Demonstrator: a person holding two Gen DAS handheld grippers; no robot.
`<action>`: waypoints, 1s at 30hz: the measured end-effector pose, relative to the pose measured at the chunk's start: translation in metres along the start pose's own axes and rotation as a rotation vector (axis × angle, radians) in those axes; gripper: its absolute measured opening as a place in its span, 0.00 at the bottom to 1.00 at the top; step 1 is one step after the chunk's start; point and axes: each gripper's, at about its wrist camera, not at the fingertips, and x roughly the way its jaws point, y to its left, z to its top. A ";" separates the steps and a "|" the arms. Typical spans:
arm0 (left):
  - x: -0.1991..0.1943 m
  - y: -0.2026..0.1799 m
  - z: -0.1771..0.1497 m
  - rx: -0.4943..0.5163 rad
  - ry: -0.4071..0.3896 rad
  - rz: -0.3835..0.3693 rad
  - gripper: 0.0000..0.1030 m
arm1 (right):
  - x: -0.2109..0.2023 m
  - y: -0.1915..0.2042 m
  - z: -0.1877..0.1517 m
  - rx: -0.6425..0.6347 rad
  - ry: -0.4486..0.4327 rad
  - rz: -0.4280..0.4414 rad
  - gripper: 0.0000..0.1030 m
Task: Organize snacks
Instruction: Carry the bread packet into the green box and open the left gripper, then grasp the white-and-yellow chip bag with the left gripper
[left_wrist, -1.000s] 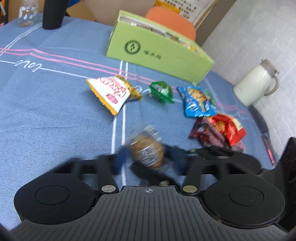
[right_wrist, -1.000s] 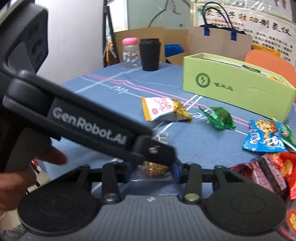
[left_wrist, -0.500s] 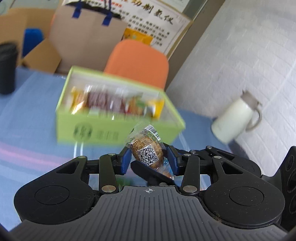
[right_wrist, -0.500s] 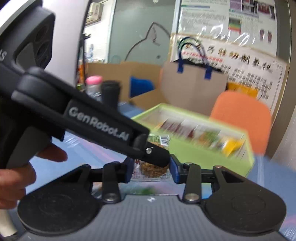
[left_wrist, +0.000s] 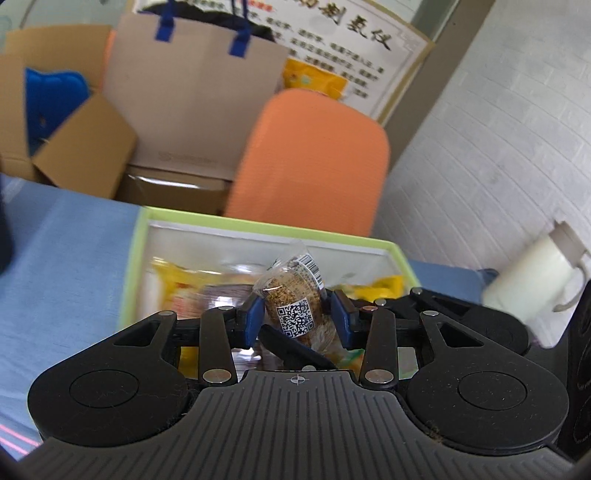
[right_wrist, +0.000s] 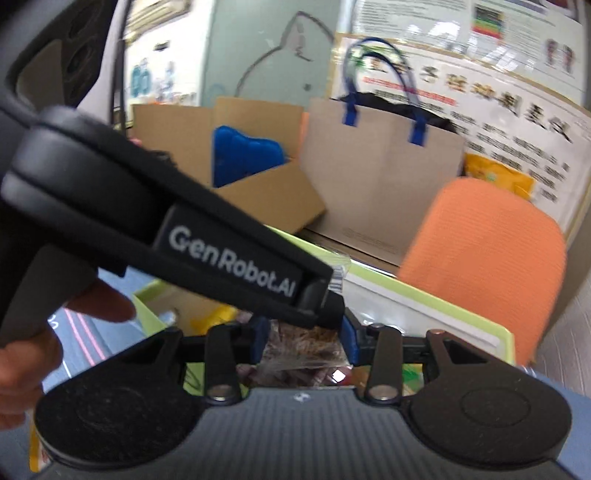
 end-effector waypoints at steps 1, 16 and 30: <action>-0.003 0.005 0.000 0.003 -0.005 0.015 0.18 | 0.004 0.005 0.002 -0.012 -0.004 0.015 0.43; -0.102 0.011 -0.064 0.050 -0.136 0.051 0.77 | -0.108 0.038 -0.039 0.065 -0.107 -0.041 0.91; -0.128 -0.021 -0.165 0.109 -0.066 0.148 0.77 | -0.176 0.113 -0.132 0.184 -0.042 0.019 0.91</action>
